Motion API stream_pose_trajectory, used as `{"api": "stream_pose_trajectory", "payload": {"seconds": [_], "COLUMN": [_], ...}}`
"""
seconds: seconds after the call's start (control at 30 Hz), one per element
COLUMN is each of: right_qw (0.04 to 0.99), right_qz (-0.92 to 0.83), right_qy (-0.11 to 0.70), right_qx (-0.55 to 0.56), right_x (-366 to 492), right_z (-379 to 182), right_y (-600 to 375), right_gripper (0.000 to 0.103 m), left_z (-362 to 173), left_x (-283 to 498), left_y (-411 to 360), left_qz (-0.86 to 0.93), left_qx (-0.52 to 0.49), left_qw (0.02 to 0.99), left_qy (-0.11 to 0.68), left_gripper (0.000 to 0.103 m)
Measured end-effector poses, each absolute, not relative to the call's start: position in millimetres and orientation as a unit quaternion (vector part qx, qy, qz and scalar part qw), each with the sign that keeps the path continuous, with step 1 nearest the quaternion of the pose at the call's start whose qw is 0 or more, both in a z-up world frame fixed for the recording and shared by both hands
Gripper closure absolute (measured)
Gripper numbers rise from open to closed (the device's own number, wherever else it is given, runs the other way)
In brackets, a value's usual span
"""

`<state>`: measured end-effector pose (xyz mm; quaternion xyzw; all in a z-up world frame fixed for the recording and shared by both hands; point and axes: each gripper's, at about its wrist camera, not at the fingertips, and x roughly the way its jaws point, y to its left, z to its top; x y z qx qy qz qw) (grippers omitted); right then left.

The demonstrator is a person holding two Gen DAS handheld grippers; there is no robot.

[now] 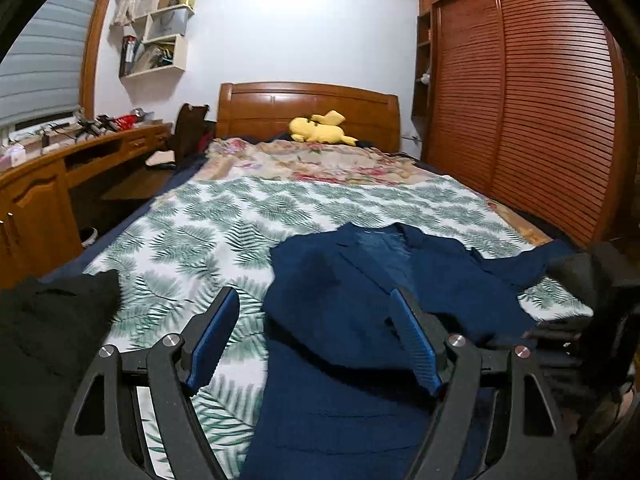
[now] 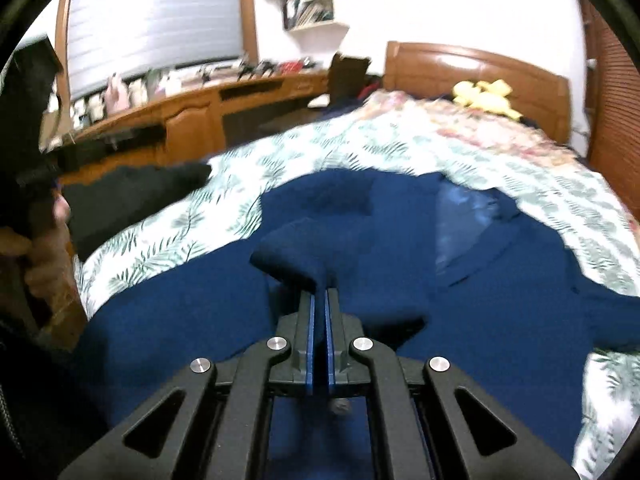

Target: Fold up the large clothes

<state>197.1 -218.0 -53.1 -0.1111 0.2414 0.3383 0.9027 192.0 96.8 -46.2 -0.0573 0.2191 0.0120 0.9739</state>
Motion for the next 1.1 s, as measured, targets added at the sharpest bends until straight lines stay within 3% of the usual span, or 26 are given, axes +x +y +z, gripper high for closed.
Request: {"api": "stream_pose_trajectory", "payload": {"seconds": [0.3, 0.63, 0.8, 0.93, 1.0, 1.07, 1.1], "right_qw": [0.937, 0.93, 0.927, 0.936, 0.94, 0.941, 0.941], "right_qz": [0.279, 0.25, 0.246, 0.233, 0.229, 0.228, 0.227], "right_qy": [0.198, 0.255, 0.271, 0.256, 0.246, 0.242, 0.243], "right_qx": [-0.074, -0.082, -0.078, -0.072, -0.067, -0.06, -0.058], "right_x": [166.5, 149.3, 148.9, 137.0, 131.9, 133.9, 136.9], "right_z": [-37.5, -76.2, -66.7, -50.2, -44.0, -41.1, -42.3], "right_y": [-306.9, -332.3, -339.3, -346.9, -348.6, -349.6, -349.7], "right_gripper": [0.099, 0.099, 0.096, 0.087, 0.073, 0.052, 0.051], "left_z": [-51.4, -64.5, -72.3, -75.9, -77.1, -77.9, -78.1], "left_x": [213.0, 235.1, 244.7, 248.4, 248.4, 248.7, 249.7], "left_y": [47.0, -0.4, -13.5, -19.9, -21.5, -22.5, -23.1], "left_qz": [-0.029, -0.05, -0.054, -0.055, -0.056, -0.056, -0.056], "left_qx": [-0.047, -0.023, -0.019, -0.012, -0.011, -0.01, -0.01], "left_qw": [0.969, 0.962, 0.957, 0.955, 0.954, 0.954, 0.954], "left_qy": [0.239, 0.268, 0.283, 0.291, 0.293, 0.295, 0.296], "left_gripper": [0.025, 0.025, 0.025, 0.025, 0.025, 0.025, 0.025]}}
